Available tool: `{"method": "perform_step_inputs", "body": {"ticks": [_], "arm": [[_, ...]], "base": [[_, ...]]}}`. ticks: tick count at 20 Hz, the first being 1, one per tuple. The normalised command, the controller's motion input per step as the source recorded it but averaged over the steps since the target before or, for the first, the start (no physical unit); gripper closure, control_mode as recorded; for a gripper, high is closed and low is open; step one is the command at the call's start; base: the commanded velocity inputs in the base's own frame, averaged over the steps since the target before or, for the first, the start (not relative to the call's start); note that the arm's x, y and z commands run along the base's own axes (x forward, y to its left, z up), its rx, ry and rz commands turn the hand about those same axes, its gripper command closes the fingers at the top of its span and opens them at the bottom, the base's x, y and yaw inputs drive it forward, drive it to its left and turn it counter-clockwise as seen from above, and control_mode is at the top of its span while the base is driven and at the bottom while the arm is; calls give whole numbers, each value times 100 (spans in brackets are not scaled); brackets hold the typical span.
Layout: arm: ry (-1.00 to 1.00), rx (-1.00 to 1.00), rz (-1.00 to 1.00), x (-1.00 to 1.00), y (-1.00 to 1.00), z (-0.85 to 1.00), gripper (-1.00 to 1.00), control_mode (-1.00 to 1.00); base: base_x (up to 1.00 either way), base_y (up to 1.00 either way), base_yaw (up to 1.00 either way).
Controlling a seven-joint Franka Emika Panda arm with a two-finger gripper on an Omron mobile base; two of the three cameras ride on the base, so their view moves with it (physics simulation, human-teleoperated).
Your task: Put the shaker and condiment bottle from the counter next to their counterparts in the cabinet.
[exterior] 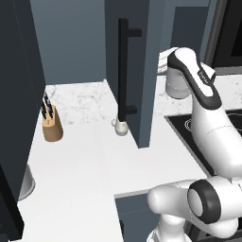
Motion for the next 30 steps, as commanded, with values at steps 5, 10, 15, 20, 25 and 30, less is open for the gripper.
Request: {"method": "perform_step_inputs", "body": {"ticks": [5, 10, 15, 20, 25, 30], "arm": [[-4, 0, -1, 0, 10, -31, 100, -100], [0, 0, -3, 2, 10, -2, 100, -100], [0, 0, -4, 7, 6, -17, 100, -100], [0, 2, -3, 6, 0, -3, 100, -100], [0, 1, -3, 6, 0, -2, 100, -100], [0, 0, -4, 7, 0, -11, 100, -100]], "base": [[0, 0, 0], [0, 0, 0], [0, 0, 0], [0, 0, 0], [0, 0, 0], [0, 0, 0]]}}
